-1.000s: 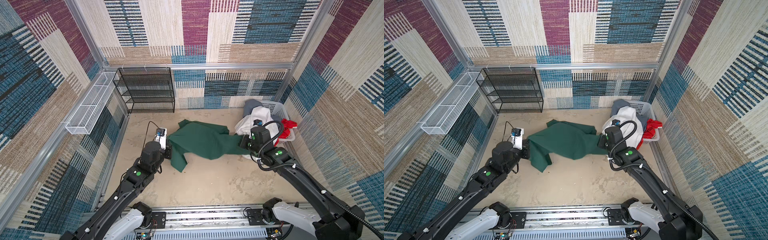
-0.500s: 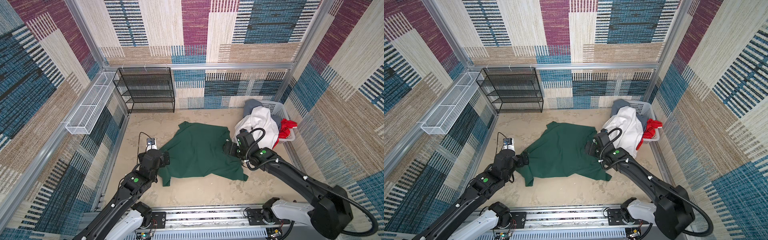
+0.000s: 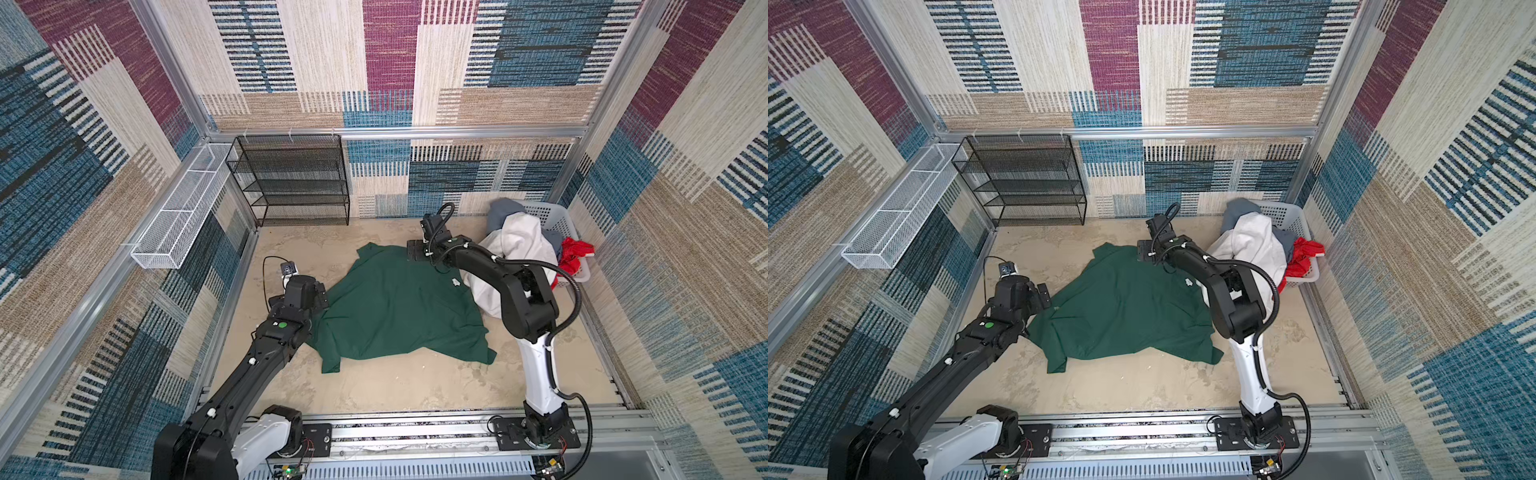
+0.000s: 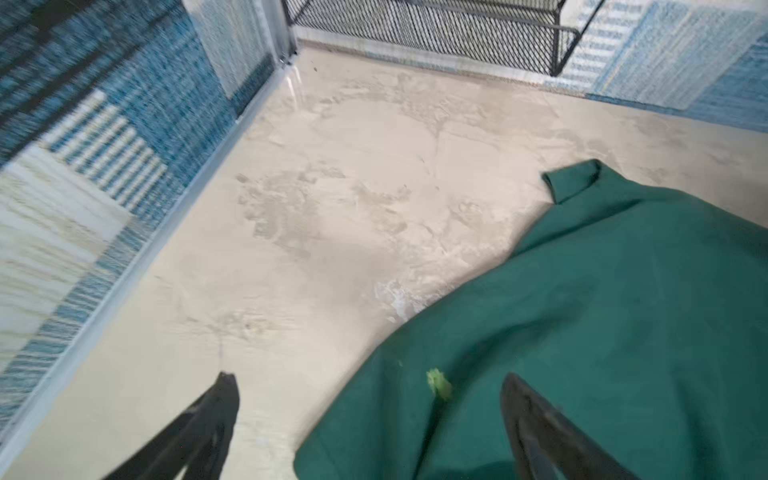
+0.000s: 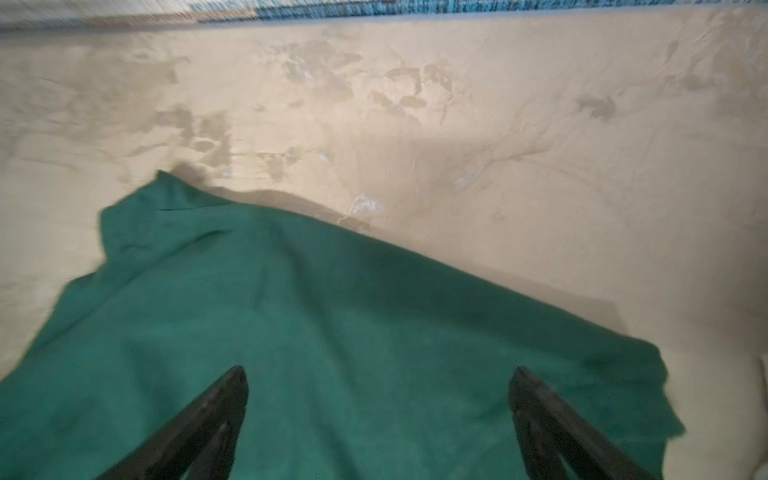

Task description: Fold and stack the t-shirts

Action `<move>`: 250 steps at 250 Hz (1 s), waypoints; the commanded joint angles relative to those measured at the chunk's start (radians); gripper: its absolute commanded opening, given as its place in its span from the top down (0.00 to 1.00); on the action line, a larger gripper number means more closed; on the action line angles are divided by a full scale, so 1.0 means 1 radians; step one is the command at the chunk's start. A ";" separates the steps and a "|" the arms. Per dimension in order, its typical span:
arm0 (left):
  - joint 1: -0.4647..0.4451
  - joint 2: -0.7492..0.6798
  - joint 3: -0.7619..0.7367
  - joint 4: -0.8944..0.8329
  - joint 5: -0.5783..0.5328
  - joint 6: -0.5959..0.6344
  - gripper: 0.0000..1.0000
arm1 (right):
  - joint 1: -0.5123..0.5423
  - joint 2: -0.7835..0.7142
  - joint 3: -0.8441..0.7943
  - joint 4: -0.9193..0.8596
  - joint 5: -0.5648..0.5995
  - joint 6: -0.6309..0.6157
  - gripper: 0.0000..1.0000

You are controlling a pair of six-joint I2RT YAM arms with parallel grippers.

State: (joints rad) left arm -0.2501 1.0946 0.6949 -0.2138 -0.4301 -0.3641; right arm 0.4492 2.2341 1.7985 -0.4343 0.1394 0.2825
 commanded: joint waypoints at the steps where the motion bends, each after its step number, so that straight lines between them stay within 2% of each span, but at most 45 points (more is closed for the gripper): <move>1: 0.012 0.059 -0.009 0.039 0.087 -0.027 0.02 | -0.008 0.058 0.059 -0.078 0.074 -0.052 0.00; 40: 0.018 0.176 -0.009 0.051 0.127 -0.047 0.01 | -0.022 0.082 0.047 -0.083 0.119 -0.073 0.03; 77: 0.029 0.288 0.034 0.054 0.188 -0.061 0.01 | -0.049 0.116 0.049 -0.087 0.066 -0.094 0.20; 92: 0.028 0.324 0.054 0.051 0.203 -0.061 0.01 | -0.059 0.129 0.052 -0.089 0.044 -0.101 0.30; 119: 0.028 0.373 0.079 0.051 0.236 -0.059 0.00 | -0.080 0.132 0.048 -0.079 -0.013 -0.112 0.56; 137: 0.029 0.398 0.093 0.051 0.253 -0.064 0.03 | -0.088 0.124 0.046 -0.066 -0.031 -0.111 0.75; 158: 0.029 0.429 0.106 0.054 0.269 -0.068 0.12 | -0.103 0.121 0.067 -0.066 -0.051 -0.104 0.91; 179: 0.029 0.461 0.134 0.040 0.272 -0.067 0.33 | -0.109 0.111 0.089 -0.070 -0.056 -0.101 1.00; 193: 0.030 0.481 0.156 0.028 0.260 -0.066 0.47 | -0.112 0.100 0.099 -0.070 -0.056 -0.100 1.00; 231: 0.031 0.539 0.231 -0.006 0.252 -0.050 0.73 | -0.118 0.069 0.110 -0.068 -0.081 -0.079 1.00; 250: 0.034 0.570 0.267 -0.013 0.263 -0.042 0.82 | -0.123 0.053 0.101 -0.061 -0.076 -0.070 1.00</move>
State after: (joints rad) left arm -0.2214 1.6299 0.9142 -0.1989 -0.1776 -0.4213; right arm 0.3328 2.3173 1.8999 -0.5156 0.0776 0.1871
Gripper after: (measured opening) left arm 0.233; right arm 0.075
